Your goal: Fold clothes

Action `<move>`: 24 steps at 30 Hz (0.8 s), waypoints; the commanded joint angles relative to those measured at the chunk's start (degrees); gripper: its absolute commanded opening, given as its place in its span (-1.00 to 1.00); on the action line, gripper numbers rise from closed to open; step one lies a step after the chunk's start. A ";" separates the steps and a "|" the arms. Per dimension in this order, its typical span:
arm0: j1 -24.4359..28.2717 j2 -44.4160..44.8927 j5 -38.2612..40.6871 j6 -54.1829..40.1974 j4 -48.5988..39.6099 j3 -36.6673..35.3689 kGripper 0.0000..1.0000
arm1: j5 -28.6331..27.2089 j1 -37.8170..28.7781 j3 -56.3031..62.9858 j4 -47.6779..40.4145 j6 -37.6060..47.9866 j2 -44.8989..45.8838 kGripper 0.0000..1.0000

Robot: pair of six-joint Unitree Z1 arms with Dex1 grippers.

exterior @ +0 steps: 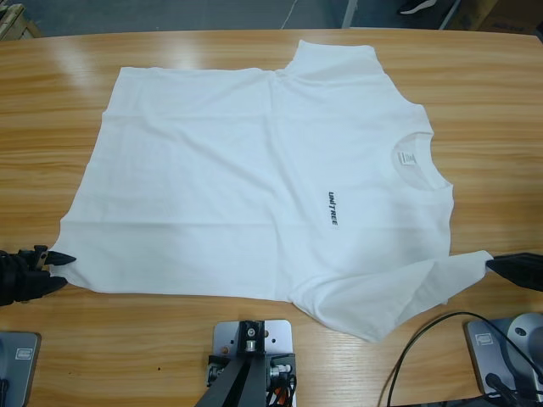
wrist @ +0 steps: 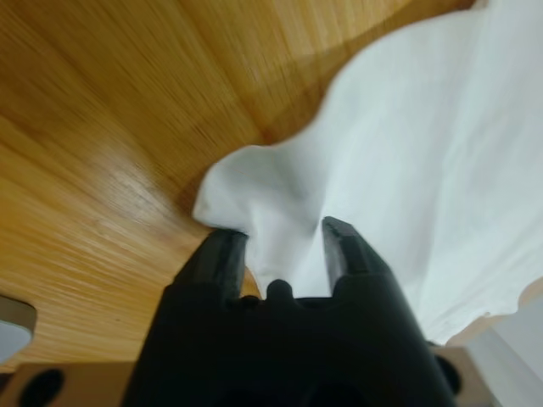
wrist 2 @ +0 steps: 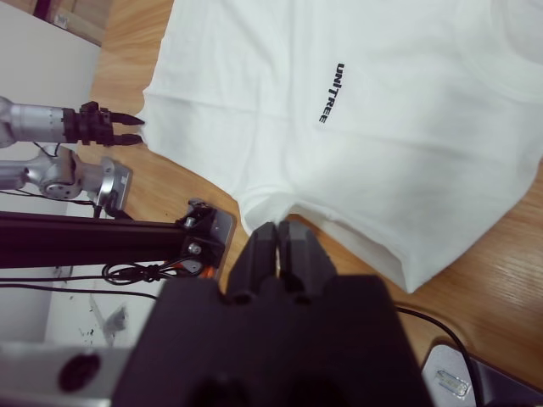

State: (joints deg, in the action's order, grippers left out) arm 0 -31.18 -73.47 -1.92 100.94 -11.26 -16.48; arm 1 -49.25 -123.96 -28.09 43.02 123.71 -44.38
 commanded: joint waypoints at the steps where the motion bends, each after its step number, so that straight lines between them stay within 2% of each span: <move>1: 0.42 0.87 -1.47 -0.82 -0.27 2.33 -1.00 | 0.65 -0.67 1.29 0.49 -0.75 0.70 -1.00; 8: 0.42 1.51 -2.12 -1.65 -2.49 1.29 -1.00 | 0.47 -0.67 1.46 0.40 -0.58 0.79 -1.00; 13: 0.42 4.55 -2.03 -2.47 -9.89 -3.82 -1.00 | -0.07 -0.67 1.64 0.50 -0.49 1.79 -1.00; 20: 0.42 0.58 -1.24 -3.39 -11.10 -9.66 -1.00 | -4.62 -0.67 1.52 3.56 -1.86 5.64 -1.00; 24: 2.31 -1.57 -1.13 -4.39 -9.91 -11.05 -1.00 | -8.72 -0.67 1.02 5.20 -4.50 8.24 -1.00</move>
State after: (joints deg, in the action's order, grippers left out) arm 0 -31.16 -71.04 -3.00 98.19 -21.57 -25.50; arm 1 -52.45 -123.96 -28.09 45.53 122.80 -40.53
